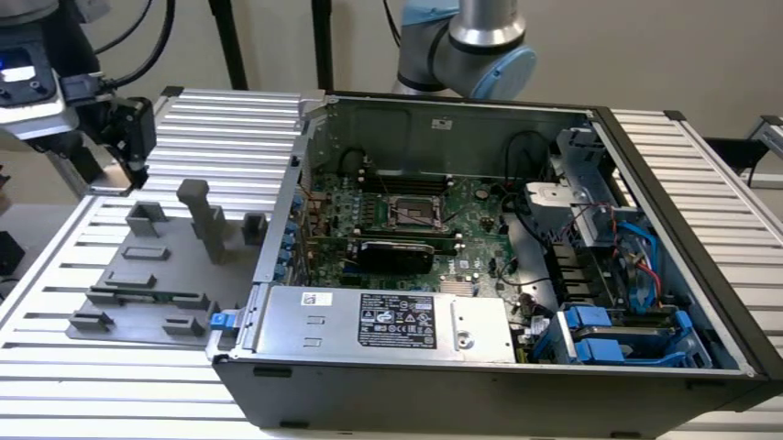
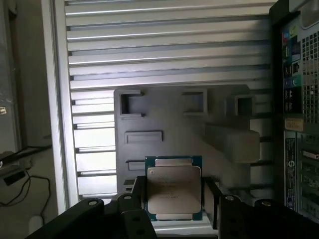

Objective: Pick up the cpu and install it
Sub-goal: 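Pick up the cpu and move it towards the insertion slot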

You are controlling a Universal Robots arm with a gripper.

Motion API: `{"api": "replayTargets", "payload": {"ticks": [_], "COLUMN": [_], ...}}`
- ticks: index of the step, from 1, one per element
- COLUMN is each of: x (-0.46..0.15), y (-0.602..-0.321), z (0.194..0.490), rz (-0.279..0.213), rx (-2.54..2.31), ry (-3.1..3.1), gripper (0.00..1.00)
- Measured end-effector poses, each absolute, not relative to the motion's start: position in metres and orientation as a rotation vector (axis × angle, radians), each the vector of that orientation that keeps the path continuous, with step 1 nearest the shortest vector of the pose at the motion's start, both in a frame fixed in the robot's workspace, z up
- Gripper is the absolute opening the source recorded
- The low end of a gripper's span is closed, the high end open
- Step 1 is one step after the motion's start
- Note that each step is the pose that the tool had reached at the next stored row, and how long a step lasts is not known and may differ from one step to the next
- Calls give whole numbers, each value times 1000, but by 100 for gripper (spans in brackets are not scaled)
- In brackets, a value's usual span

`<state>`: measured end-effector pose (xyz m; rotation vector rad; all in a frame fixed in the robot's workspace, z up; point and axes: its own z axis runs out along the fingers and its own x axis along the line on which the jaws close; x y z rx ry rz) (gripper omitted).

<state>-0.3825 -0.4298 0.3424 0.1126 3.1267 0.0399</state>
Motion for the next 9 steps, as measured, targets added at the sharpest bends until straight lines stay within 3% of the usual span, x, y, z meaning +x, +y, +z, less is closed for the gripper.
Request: {"api": "replayTargets", "payload": {"ticks": [9], "x": [-341], "y": [-430], "z": [384], "rz": [40], "rx": [113], "ry": [3129], "gripper": [55]}}
